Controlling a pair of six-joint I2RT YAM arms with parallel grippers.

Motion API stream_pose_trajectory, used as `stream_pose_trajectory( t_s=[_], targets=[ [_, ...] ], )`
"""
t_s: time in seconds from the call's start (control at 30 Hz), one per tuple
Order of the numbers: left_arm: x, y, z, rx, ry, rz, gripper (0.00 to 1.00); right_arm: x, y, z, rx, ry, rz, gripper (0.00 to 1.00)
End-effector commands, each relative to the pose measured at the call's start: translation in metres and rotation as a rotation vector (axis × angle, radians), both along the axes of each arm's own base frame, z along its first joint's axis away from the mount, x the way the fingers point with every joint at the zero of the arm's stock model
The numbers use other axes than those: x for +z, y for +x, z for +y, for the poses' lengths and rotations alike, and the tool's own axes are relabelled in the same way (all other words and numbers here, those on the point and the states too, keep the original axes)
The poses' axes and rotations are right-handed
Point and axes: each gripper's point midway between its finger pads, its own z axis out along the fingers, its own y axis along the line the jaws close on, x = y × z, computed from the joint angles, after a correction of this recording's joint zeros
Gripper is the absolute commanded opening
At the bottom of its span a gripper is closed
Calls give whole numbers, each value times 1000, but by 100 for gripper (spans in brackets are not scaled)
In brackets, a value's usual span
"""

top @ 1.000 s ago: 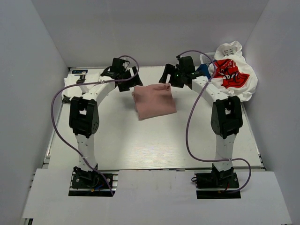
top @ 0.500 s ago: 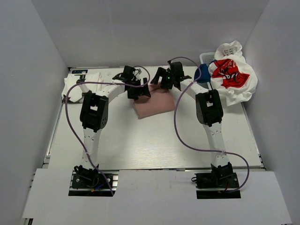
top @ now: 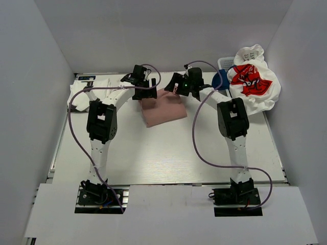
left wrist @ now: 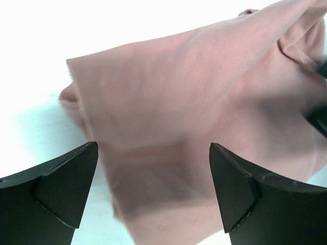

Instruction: Fold and stack the t-shirts

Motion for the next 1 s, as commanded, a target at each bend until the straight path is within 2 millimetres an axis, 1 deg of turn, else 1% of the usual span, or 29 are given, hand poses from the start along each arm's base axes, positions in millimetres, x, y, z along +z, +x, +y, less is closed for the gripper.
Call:
stream_pose_trajectory(
  t_s=[0.0, 0.03, 0.07, 0.1, 0.13, 0.17, 0.2, 0.23, 0.27, 0.3, 0.33, 0.37, 0.4, 0.43, 0.47, 0.5, 0.53, 0.57, 0.6, 0.63, 0.67, 0.7, 0.73, 0.77, 0.8, 0.87, 0.9, 0.93, 0.97],
  targets=[
    [70, -5, 1, 17, -34, -115, 100, 99, -30, 11, 108, -2, -184, 90],
    [75, -9, -2, 4, -53, -122, 100, 89, -41, 11, 118, -11, -164, 90],
    [71, -20, -19, -62, -116, -107, 100, 89, -52, 8, 116, -6, -169, 90],
    [74, -27, -27, -102, -163, -104, 100, 104, -63, 11, 123, 10, -195, 90],
    [82, -33, -35, -142, -210, -115, 100, 105, -74, 10, 125, 21, -198, 90],
    [68, -47, -43, -200, -248, -70, 100, 94, -82, 8, 124, 16, -174, 90],
    [69, -50, -46, -233, -262, -79, 100, 91, -86, 6, 120, 21, -162, 90],
    [63, -59, -52, -267, -267, -59, 100, 85, -98, 8, 145, 41, -147, 90],
    [45, -65, -48, -285, -241, -32, 100, 79, -101, 8, 147, 57, -120, 90],
    [39, -70, -48, -314, -234, -25, 100, 69, -105, 9, 156, 68, -84, 90],
    [20, -80, -45, -330, -217, 26, 100, 56, -117, 11, 199, 88, -45, 90],
    [14, -84, -43, -335, -209, 39, 100, 51, -118, 10, 198, 90, -34, 90],
    [0, -92, -40, -352, -199, 75, 100, 36, -118, 10, 186, 91, 4, 90],
    [-19, -104, -36, -347, -188, 128, 100, 16, -122, 6, 177, 82, 48, 90],
    [-27, -109, -32, -338, -174, 147, 100, 8, -123, 5, 172, 80, 66, 90],
    [-33, -114, -30, -336, -170, 165, 100, -11, -129, 4, 162, 78, 117, 90],
    [-48, -117, -19, -294, -149, 199, 100, -30, -132, -4, 135, 66, 162, 90],
    [-48, -117, -13, -271, -153, 212, 100, -44, -138, -8, 115, 63, 201, 90],
    [-54, -123, -11, -260, -153, 237, 100, -52, -141, -10, 101, 61, 229, 90],
    [-65, -130, -6, -251, -138, 255, 100, -60, -144, -14, 92, 56, 254, 90],
    [-61, -132, -3, -244, -127, 244, 100, -73, -155, -20, 92, 47, 297, 90],
    [-59, -134, -1, -240, -120, 240, 100, -79, -162, -20, 91, 32, 315, 90],
    [-60, -138, 2, -226, -116, 243, 100, -80, -166, -21, 88, 21, 318, 90],
    [-57, -141, 3, -226, -117, 239, 100, -86, -172, -26, 81, -3, 332, 90],
    [-44, -138, 2, -229, -126, 203, 100, -90, -177, -29, 82, -17, 352, 90],
    [-34, -138, 4, -215, -125, 181, 100, -76, -182, -30, 98, -22, 325, 90],
    [-21, -137, 4, -202, -129, 159, 100, -62, -182, -29, 113, -27, 286, 90],
    [-11, -132, 5, -183, -130, 134, 100, -57, -183, -32, 113, -45, 267, 90],
    [-5, -133, 7, -163, -126, 130, 100, -39, -184, -29, 125, -54, 211, 90]
  ],
)
